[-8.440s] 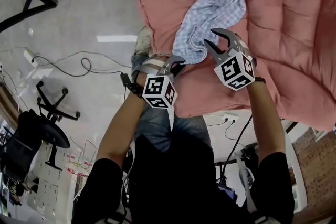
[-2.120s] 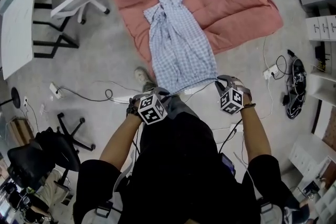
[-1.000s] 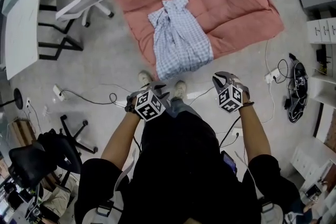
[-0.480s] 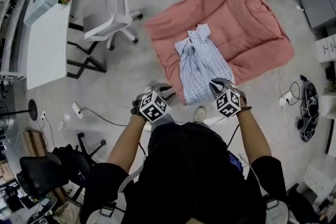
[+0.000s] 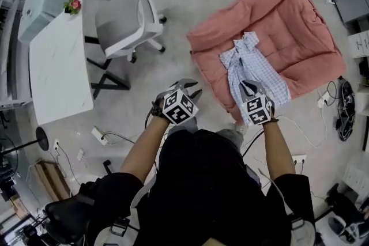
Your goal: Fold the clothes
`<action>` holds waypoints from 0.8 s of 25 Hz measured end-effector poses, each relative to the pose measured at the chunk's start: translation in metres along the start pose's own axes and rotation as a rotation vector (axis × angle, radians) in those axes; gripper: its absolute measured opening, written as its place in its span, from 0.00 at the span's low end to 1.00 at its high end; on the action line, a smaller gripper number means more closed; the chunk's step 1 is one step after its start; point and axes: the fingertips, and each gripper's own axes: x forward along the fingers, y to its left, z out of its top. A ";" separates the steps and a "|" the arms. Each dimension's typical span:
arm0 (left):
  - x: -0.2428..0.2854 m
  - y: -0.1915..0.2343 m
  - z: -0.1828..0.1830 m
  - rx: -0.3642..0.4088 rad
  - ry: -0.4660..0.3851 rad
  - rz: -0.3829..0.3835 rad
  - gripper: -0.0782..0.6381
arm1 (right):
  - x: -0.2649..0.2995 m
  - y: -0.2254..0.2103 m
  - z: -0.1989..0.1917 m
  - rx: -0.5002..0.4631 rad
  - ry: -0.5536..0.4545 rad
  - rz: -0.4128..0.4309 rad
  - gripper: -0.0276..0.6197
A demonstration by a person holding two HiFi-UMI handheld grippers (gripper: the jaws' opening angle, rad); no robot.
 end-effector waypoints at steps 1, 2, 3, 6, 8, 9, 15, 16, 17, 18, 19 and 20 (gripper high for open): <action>-0.006 0.013 -0.005 0.001 0.002 -0.002 0.28 | 0.006 0.003 0.009 0.033 -0.002 -0.021 0.10; -0.011 0.025 -0.008 0.004 0.003 -0.005 0.28 | 0.011 0.006 0.017 0.058 -0.005 -0.041 0.10; -0.015 0.036 -0.010 0.009 0.001 -0.011 0.28 | 0.015 0.008 0.025 0.075 -0.009 -0.062 0.10; -0.020 0.059 -0.011 0.019 -0.015 -0.031 0.28 | 0.025 0.013 0.037 0.116 -0.008 -0.114 0.09; -0.015 0.067 -0.008 0.025 -0.022 -0.048 0.28 | 0.029 0.012 0.037 0.149 -0.001 -0.135 0.09; -0.011 0.068 -0.005 0.033 -0.022 -0.058 0.28 | 0.030 0.010 0.035 0.167 0.000 -0.145 0.09; 0.026 0.067 0.025 0.092 -0.029 -0.146 0.28 | 0.026 -0.014 0.012 0.294 0.003 -0.206 0.08; 0.033 0.066 0.031 0.104 -0.024 -0.158 0.28 | 0.026 -0.019 0.006 0.303 0.011 -0.213 0.08; 0.040 0.066 0.038 0.119 -0.017 -0.170 0.27 | 0.025 -0.024 0.000 0.306 0.020 -0.220 0.08; 0.045 0.066 0.046 0.136 -0.011 -0.182 0.26 | 0.024 -0.028 -0.004 0.303 0.031 -0.229 0.07; 0.050 0.068 0.055 0.153 -0.009 -0.194 0.26 | 0.023 -0.034 -0.008 0.296 0.043 -0.238 0.07; 0.055 0.070 0.065 0.170 -0.011 -0.204 0.26 | 0.022 -0.042 -0.009 0.290 0.050 -0.245 0.06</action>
